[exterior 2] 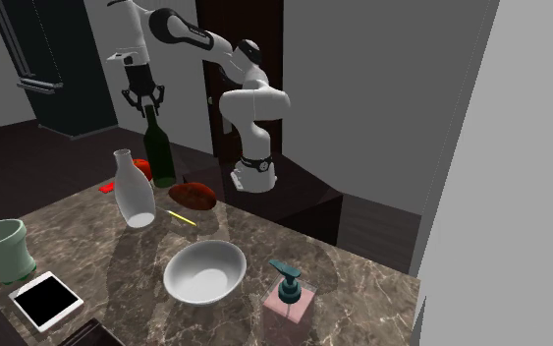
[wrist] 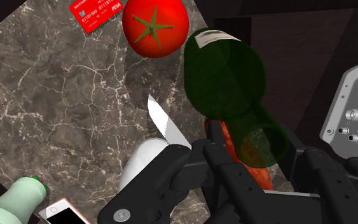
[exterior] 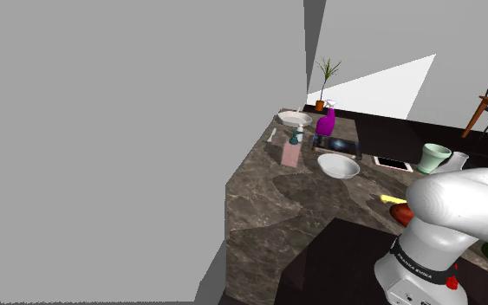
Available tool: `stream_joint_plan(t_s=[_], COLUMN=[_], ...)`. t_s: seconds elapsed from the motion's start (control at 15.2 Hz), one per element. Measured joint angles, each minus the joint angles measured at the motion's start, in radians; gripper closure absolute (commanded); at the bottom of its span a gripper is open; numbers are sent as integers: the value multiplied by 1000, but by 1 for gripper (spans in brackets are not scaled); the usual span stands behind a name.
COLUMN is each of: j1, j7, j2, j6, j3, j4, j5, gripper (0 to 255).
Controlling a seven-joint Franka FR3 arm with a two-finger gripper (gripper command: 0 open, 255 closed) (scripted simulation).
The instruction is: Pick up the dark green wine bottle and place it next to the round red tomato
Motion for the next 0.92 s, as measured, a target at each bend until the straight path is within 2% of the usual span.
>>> stream_joint_plan(t_s=[0.07, 0.46, 0.73, 0.92], j1=[0, 0, 29, 37], j7=[0, 0, -3, -11], j2=[0, 0, 47, 61], j6=[0, 0, -47, -60], j3=[0, 0, 62, 73], j4=[0, 0, 81, 110], j5=[0, 0, 60, 70], gripper=[0, 0, 0, 0])
